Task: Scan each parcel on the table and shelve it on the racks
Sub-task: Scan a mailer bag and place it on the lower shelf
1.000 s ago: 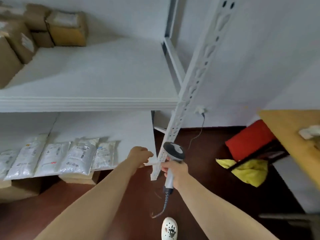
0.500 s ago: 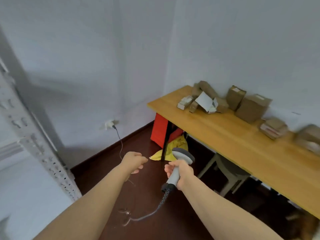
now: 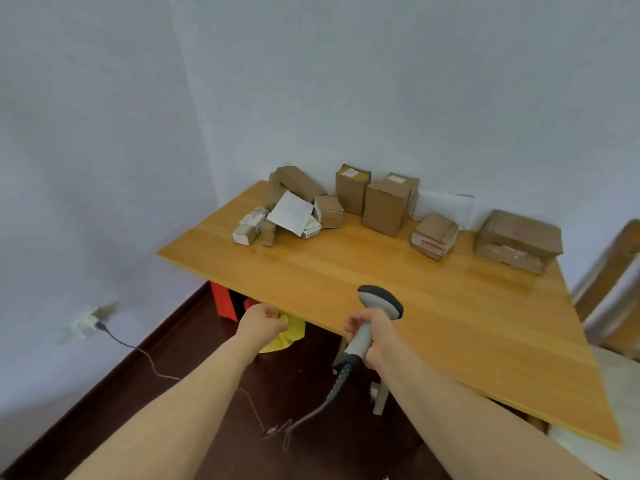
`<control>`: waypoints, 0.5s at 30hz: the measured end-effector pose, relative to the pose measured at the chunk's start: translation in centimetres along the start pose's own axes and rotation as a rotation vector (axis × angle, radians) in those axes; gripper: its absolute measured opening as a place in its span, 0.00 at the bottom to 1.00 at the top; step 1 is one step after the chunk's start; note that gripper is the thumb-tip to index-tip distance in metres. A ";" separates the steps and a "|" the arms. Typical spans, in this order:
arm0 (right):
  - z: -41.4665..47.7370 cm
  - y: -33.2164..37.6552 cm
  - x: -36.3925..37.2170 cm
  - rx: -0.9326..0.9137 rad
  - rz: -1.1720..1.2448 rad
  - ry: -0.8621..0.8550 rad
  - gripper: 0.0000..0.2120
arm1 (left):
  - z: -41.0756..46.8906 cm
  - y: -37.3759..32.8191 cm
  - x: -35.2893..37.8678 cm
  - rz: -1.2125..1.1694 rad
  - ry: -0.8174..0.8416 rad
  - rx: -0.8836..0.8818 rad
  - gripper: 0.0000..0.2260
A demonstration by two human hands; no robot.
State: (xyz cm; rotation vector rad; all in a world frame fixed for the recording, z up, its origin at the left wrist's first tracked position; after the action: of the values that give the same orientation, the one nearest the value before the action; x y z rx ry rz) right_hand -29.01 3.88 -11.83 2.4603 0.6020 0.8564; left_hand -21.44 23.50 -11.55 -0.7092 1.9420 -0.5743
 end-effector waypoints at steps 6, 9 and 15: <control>6.6 2.9 3.9 -0.008 0.043 -0.056 0.04 | 9.5 -3.6 -1.8 0.262 -0.051 0.065 0.25; 10.6 4.2 6.7 -0.004 0.047 -0.077 0.03 | 15.9 -5.2 -2.7 0.402 -0.087 0.097 0.26; 18.1 6.5 12.4 0.011 0.038 -0.153 0.06 | 27.6 -8.7 -4.3 0.715 -0.225 0.237 0.28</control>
State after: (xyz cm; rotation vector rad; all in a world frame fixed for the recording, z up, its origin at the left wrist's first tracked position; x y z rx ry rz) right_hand -6.67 0.33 -15.20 2.5262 0.5084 0.6725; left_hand 7.01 17.56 -15.19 0.0866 1.7226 -0.2521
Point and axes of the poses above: each hand's wrist, its own z-axis towards the middle knuckle, its own x-axis out of the palm, y = z × x, the point moved 4 cm from there along z, towards the middle knuckle, and after that the axes turned 13 degrees about z, right-handed, at the moved point
